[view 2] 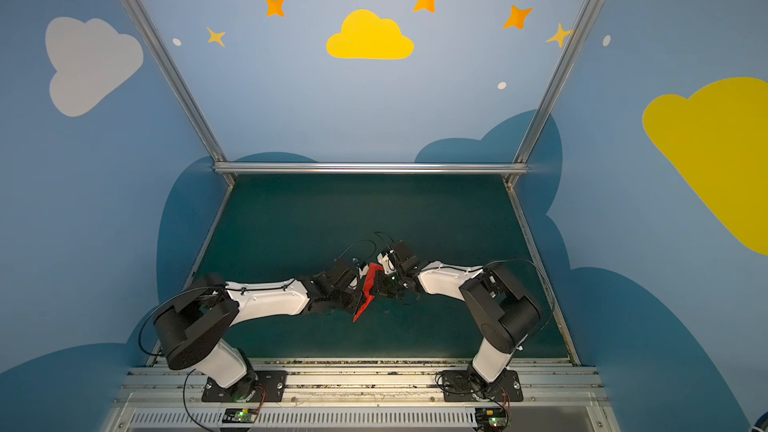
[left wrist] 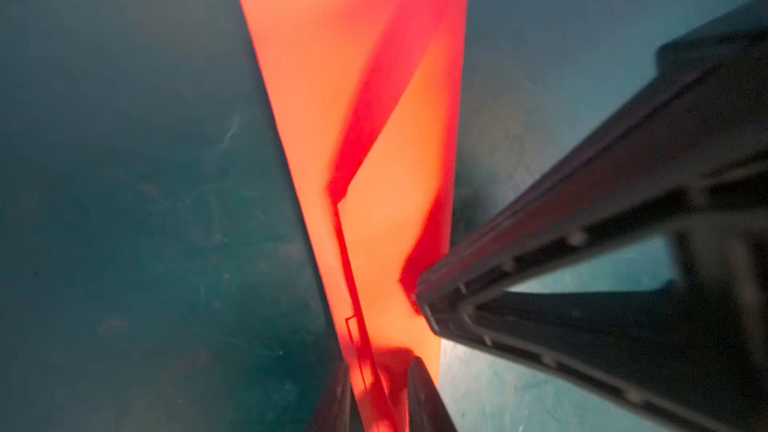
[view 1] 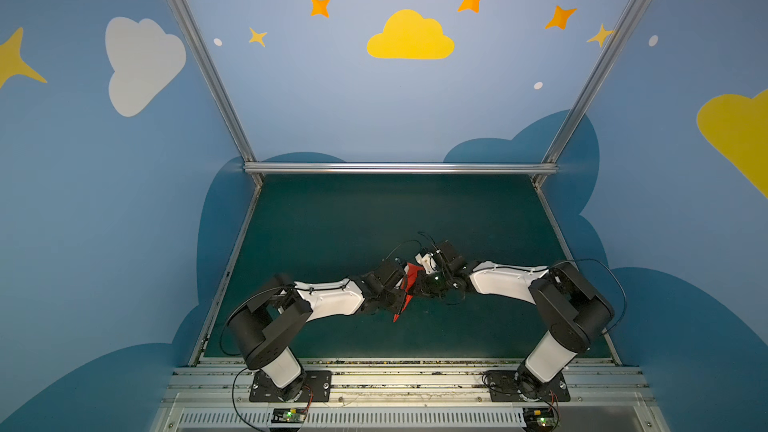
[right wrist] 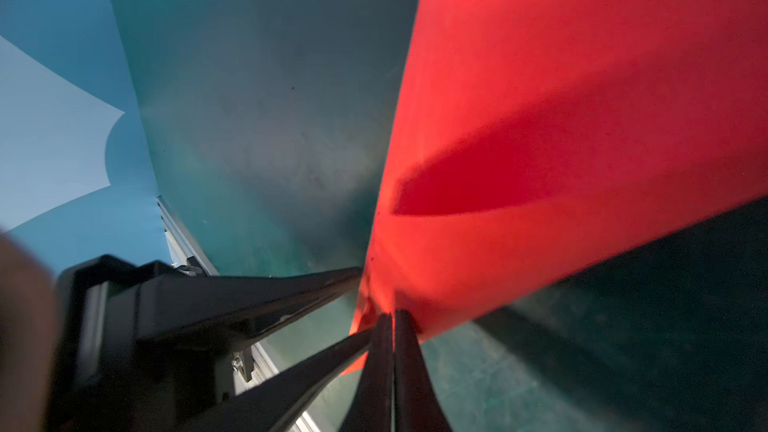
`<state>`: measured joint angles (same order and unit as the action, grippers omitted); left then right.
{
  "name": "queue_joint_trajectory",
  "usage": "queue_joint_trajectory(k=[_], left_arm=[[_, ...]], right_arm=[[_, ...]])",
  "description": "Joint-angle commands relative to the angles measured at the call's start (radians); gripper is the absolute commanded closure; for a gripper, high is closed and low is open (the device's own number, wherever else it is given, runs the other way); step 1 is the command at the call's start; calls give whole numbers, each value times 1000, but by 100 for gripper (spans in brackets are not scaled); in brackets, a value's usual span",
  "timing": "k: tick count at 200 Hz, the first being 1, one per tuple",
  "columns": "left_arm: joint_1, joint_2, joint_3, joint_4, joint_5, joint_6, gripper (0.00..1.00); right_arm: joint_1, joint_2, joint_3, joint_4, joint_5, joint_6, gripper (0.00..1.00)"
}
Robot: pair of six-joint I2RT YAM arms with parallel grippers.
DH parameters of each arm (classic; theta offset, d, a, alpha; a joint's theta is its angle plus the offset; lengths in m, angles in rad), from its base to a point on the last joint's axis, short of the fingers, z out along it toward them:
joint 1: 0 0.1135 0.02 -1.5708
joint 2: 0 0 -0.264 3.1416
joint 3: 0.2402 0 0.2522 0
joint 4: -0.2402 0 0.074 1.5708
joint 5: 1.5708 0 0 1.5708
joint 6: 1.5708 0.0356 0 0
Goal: Fold a paper plane with a square sheet of paper (fold left side to right side)
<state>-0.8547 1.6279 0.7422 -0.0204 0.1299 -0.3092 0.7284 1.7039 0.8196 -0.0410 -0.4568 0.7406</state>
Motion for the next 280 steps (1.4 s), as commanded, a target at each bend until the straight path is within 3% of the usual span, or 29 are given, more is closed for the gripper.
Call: queue_joint_trajectory(k=[1,55,123,169,198,248,280], left_arm=[[-7,61,-18,-43,42,9,75],[-1,37,-12,-54,64,1,73],[44,-172,-128,0,76,-121,56],[44,-229,-146,-41,76,-119,48],[40,-198,-106,-54,120,-106,48],[29,-113,-69,-56,90,-101,48],[30,-93,-65,-59,54,-104,56]], right_arm=[[2,30,18,5,26,-4,100],[1,63,-8,13,56,-7,100],[-3,77,-19,0,51,-12,100],[-5,80,-16,-9,51,-16,100],[-4,80,-17,-7,47,-15,100],[-4,69,-22,-7,45,-17,100],[-5,68,-22,-9,37,-18,100]])
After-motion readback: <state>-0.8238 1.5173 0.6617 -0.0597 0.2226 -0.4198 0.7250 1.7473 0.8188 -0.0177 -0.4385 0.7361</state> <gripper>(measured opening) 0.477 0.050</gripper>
